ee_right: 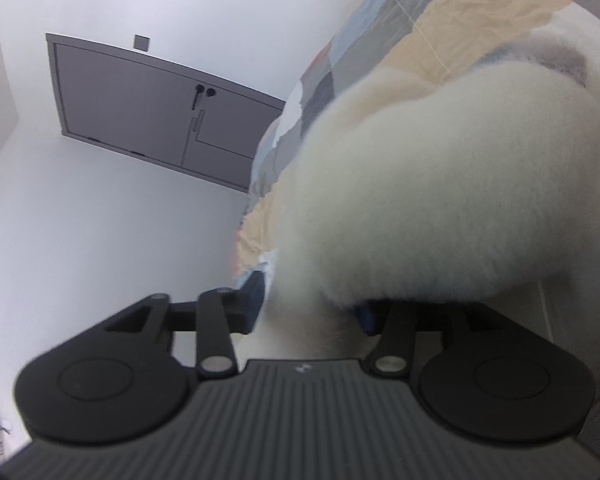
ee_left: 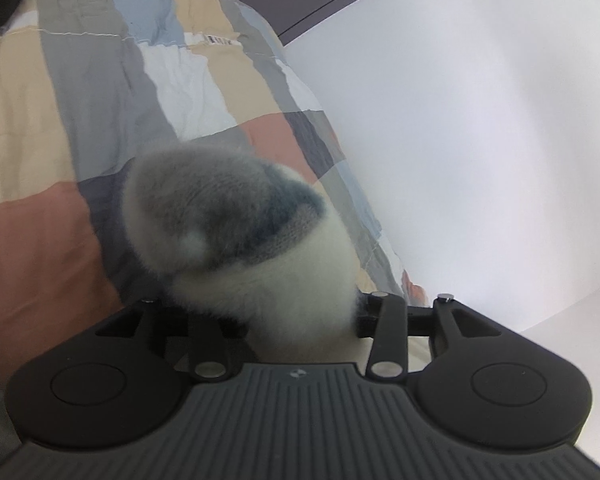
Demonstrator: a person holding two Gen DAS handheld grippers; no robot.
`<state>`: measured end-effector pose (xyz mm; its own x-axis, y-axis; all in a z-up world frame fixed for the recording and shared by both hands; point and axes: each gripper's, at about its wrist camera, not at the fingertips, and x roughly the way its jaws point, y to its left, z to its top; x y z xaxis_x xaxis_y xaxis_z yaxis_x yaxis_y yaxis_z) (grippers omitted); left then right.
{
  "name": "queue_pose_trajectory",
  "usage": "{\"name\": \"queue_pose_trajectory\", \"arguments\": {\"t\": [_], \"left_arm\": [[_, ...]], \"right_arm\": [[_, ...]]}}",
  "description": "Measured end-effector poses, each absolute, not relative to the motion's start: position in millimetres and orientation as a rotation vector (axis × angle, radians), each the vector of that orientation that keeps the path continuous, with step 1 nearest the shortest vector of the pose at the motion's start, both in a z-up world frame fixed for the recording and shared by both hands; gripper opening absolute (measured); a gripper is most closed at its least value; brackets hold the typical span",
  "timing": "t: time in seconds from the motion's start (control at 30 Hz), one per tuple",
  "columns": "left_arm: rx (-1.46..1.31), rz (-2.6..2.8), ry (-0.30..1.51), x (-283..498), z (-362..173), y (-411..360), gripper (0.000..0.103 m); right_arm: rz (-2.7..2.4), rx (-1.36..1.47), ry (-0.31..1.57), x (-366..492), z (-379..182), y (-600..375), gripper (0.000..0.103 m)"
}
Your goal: Fold large clothes
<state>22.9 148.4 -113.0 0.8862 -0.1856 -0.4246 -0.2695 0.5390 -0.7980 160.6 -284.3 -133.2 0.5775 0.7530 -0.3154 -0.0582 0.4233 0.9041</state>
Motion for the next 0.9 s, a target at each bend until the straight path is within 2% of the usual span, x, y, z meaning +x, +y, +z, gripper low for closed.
{"name": "queue_pose_trajectory", "arguments": {"t": [0.07,0.43,0.63,0.9], "left_arm": [[-1.037,0.043,0.487,27.7,-110.9,151.8,0.053],[-1.035,-0.013,0.482,89.0,-97.1,172.5,0.054],[-1.063,-0.021,0.502,134.0,-107.0,187.9,0.054],[-1.059,0.010,0.558,192.7,-130.0,199.4,0.054]], "right_arm": [[0.592,1.029,0.821,163.5,-130.7,-285.1,0.059],[0.586,1.048,0.798,196.0,-117.1,-277.4,0.059],[0.569,0.982,0.780,230.5,-110.0,-261.9,0.059],[0.528,0.936,0.783,285.4,-128.3,-242.7,0.058]]}}
